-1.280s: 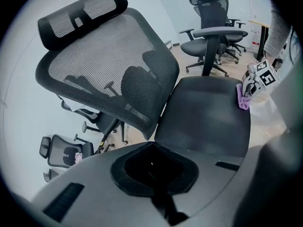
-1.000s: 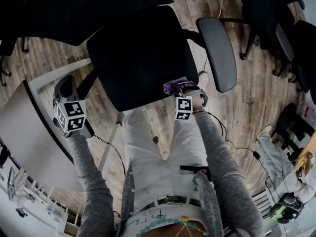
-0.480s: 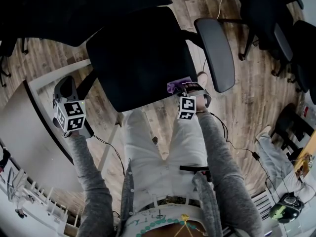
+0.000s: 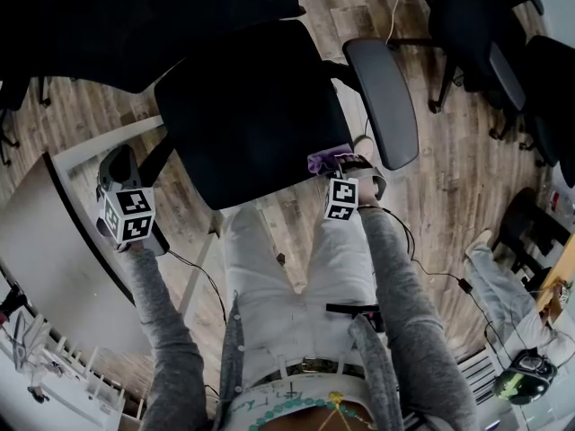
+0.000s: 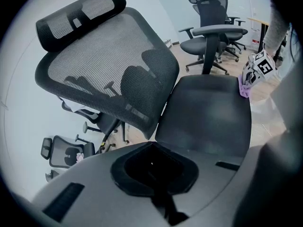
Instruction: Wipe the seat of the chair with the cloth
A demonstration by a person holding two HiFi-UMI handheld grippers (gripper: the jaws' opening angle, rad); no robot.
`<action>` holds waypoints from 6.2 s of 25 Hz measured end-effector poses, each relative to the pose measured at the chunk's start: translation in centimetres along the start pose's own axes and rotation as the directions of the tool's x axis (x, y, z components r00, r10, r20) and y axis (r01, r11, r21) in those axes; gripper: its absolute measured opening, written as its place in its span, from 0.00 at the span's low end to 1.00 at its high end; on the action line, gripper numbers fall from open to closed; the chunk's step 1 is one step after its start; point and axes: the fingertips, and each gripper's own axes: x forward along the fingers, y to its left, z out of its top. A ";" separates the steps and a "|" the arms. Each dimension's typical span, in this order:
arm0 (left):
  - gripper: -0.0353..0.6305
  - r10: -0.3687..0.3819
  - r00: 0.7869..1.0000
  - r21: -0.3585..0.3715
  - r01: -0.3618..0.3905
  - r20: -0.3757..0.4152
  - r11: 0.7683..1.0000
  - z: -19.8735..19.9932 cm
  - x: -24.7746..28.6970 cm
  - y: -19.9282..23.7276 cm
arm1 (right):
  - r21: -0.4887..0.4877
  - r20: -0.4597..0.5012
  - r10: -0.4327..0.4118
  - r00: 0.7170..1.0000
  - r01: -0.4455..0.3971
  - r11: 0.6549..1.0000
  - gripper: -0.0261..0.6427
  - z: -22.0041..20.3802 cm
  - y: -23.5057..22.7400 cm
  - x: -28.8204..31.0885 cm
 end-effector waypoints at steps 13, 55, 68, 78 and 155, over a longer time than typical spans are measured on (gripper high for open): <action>0.05 0.002 1.000 0.003 -0.002 0.002 1.000 0.1 0.0 -0.1 | 0.091 -0.056 -0.021 0.998 0.026 0.995 0.11 -3.0 -0.4 -0.6; 0.05 0.035 0.999 0.139 -0.034 -0.005 0.990 0.9 -0.5 -1.3 | 0.266 0.024 0.036 0.999 -0.041 0.963 0.11 8.7 -4.8 -7.9; 0.05 -0.068 0.979 0.058 0.058 0.193 0.997 9.4 -5.4 -5.0 | 0.214 0.121 0.033 0.992 -0.059 0.975 0.11 13.4 -5.8 -13.2; 0.05 -0.127 0.952 0.020 0.127 0.279 0.992 12.9 -10.2 -7.2 | 0.198 0.239 -0.017 0.971 -0.031 0.980 0.11 17.6 -7.3 -18.7; 0.05 0.348 0.568 -0.486 0.107 0.746 0.867 24.5 -39.7 7.0 | 0.615 0.643 -0.664 0.382 0.258 0.745 0.11 32.3 -16.5 -56.7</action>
